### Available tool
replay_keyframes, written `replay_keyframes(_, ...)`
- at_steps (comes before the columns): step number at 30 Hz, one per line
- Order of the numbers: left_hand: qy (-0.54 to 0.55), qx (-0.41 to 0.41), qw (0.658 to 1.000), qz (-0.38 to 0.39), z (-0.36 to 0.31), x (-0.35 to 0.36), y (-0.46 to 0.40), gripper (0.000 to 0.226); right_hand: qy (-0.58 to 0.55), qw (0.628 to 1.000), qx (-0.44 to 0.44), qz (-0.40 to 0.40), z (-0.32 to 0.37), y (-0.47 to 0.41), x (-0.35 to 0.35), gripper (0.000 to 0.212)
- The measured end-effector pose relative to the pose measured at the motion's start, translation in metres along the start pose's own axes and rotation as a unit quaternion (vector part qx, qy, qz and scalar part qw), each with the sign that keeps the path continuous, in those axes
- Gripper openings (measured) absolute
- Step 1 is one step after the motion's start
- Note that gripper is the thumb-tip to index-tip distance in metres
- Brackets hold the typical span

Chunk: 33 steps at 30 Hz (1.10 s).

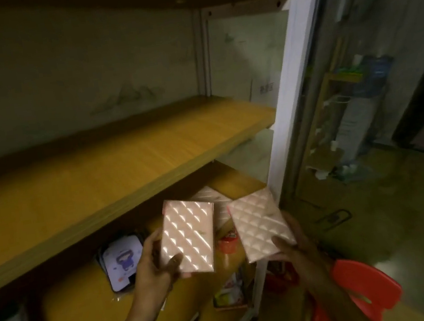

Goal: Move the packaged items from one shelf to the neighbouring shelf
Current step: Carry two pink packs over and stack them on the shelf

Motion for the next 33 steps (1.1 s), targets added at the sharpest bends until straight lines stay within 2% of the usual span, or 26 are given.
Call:
replay_keyframes(2, -0.002, -0.008, 1.000, -0.026, 0.006, 0.004, -0.011, 0.059, 0.012, 1.000, -0.006, 0.021, 0.006, -0.033, 0.003, 0.055)
replay_keyframes(5, -0.013, -0.016, 0.997, -0.073, 0.013, 0.013, -0.021, 0.061, -0.001, 0.997, 0.030, 0.075, 0.008, -0.087, 0.010, 0.063)
replay_keyframes(7, -0.014, -0.019, 0.994, -0.108, 0.014, 0.022, -0.025, 0.061, 0.005, 0.991, 0.047, 0.123, 0.010, -0.117, 0.016, 0.073)
replay_keyframes(9, -0.030, -0.021, 0.989, -0.142, 0.013, 0.030, -0.027, 0.061, 0.007, 0.982, 0.073, 0.175, 0.013, -0.144, 0.022, 0.096)
replay_keyframes(10, -0.042, -0.020, 0.986, -0.157, 0.013, 0.034, -0.026, 0.061, 0.005, 0.979, 0.070, 0.193, 0.016, -0.153, 0.025, 0.096)
replay_keyframes(13, -0.048, -0.022, 0.977, -0.206, 0.013, 0.043, -0.024, 0.062, 0.009, 0.974, 0.045, 0.222, 0.017, -0.175, 0.038, 0.062)
replay_keyframes(17, -0.067, -0.019, 0.967, -0.244, 0.007, 0.053, -0.018, 0.061, 0.032, 0.965, 0.034, 0.256, 0.020, -0.184, 0.057, 0.057)
replay_keyframes(24, -0.083, -0.023, 0.955, -0.284, 0.008, 0.057, -0.012, 0.063, 0.074, 0.953, 0.062, 0.287, 0.006, -0.192, 0.078, 0.058)
replay_keyframes(30, -0.104, -0.027, 0.954, -0.281, 0.012, 0.065, -0.014, 0.063, 0.180, 0.949, -0.030, 0.257, 0.007, -0.191, 0.075, 0.056)
replay_keyframes(33, -0.103, -0.028, 0.953, -0.283, 0.014, 0.069, -0.017, 0.063, 0.322, 0.918, -0.088, 0.216, 0.014, -0.194, 0.069, 0.064)
Point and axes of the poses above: each hand's wrist, its own y-axis away from the middle knuckle, its own x-axis out of the palm, z = x × y, the point moved 3 cm from there along -y, towards the middle knuckle, and after that the axes turned 11 degrees about x, right-handed, at the moved point
